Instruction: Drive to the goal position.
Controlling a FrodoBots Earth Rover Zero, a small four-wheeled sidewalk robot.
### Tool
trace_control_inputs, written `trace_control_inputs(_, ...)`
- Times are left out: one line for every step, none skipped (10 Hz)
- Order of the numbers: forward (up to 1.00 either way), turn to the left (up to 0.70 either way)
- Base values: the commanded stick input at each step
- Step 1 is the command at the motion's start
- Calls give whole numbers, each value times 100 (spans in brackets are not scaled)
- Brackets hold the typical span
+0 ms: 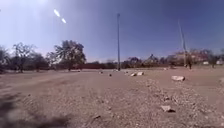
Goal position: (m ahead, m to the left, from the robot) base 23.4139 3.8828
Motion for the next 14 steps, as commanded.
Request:
trace_control_inputs(50, 0)
trace_control_inputs(50, 0)
trace_control_inputs(50, 0)
trace_control_inputs(50, 0)
trace_control_inputs(50, 0)
trace_control_inputs(50, 0)
trace_control_inputs(50, 0)
trace_control_inputs(50, 0)
trace_control_inputs(50, 0)
trace_control_inputs(50, 0)
trace_control_inputs(50, 0)
trace_control_inputs(50, 0)
trace_control_inputs(50, 0)
trace_control_inputs(50, 0)
